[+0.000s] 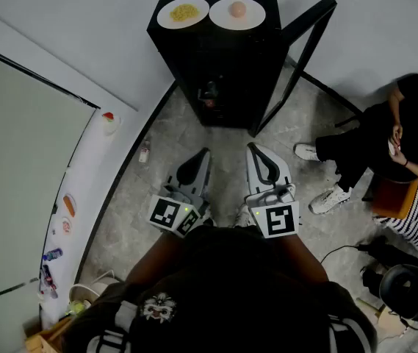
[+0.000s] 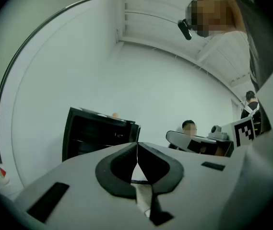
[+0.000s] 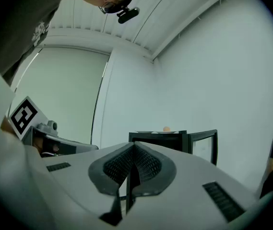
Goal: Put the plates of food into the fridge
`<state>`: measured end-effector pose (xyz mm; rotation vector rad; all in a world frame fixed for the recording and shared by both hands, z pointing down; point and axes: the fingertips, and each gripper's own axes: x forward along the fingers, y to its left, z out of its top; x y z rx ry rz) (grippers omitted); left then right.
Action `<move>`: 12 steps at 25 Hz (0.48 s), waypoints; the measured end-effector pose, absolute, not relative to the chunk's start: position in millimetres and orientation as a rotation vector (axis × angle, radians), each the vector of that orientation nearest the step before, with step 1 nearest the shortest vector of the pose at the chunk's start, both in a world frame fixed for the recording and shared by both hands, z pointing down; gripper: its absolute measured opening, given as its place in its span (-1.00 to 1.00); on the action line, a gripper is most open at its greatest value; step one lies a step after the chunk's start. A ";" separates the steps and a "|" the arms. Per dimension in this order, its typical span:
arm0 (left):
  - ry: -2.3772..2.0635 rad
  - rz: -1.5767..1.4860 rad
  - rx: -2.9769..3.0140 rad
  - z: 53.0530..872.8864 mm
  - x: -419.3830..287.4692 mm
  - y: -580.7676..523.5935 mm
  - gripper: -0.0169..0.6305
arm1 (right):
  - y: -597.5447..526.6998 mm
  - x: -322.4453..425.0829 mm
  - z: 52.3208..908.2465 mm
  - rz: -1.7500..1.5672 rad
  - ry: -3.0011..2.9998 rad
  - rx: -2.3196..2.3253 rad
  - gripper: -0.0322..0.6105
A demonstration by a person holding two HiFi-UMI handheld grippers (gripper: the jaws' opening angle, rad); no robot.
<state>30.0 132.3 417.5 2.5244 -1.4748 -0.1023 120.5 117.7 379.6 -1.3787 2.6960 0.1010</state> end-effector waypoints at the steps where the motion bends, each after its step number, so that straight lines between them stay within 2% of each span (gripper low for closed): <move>1: -1.484 -0.092 2.544 415.0 29.5 134.7 -0.88 | 121.1 118.7 379.6 0.098 2.701 -1.379 -0.82; 12: -1.527 -0.053 2.673 396.8 -1.8 146.3 -0.88 | 143.0 78.7 367.5 0.142 2.683 -1.375 -0.82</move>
